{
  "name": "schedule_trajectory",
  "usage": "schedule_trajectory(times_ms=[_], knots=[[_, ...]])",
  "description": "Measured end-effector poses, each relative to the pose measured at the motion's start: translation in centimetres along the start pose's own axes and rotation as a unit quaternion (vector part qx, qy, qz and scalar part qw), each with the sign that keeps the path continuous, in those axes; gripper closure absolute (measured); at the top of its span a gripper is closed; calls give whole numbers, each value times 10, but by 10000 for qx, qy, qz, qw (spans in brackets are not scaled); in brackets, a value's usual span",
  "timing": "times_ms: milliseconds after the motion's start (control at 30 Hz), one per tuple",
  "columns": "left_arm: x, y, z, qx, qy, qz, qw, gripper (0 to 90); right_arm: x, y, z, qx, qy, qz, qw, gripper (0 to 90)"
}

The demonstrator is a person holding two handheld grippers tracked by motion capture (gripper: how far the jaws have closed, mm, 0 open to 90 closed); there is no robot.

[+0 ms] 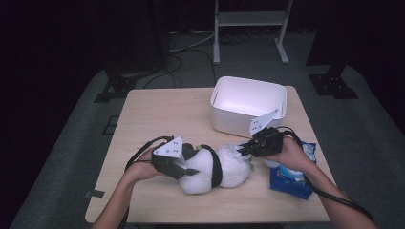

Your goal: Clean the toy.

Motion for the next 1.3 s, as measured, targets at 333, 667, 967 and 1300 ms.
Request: schedule_trajectory(times_ms=[333, 667, 967, 1300], knots=[[-1, 0, -1, -14, -31, 35, 10000, 383, -27, 28, 17, 172, 379, -175, 9990, 809], [-4, 10, 0, 615, 9, 250, 9978, 116, -46, 29, 29, 244, 579, -44, 9980, 812], [-8, 11, 5, 1373, -173, 335, 9898, 4, -44, 26, 40, 396, 637, 83, 9971, 813], [-12, 2, -3, 1110, -570, 563, 9906, 157, -48, 35, 50, 536, 837, 90, 9950, 814]])
Point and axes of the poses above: each handheld gripper's, and its own axes: x roughly backward along the jaws, y roughly out of its top, z roughly to its left, the point moved 7 cm from there along -x, roughly forward along the jaws, and after that the axes turned 7 degrees about -z, right-handed, at the moved point
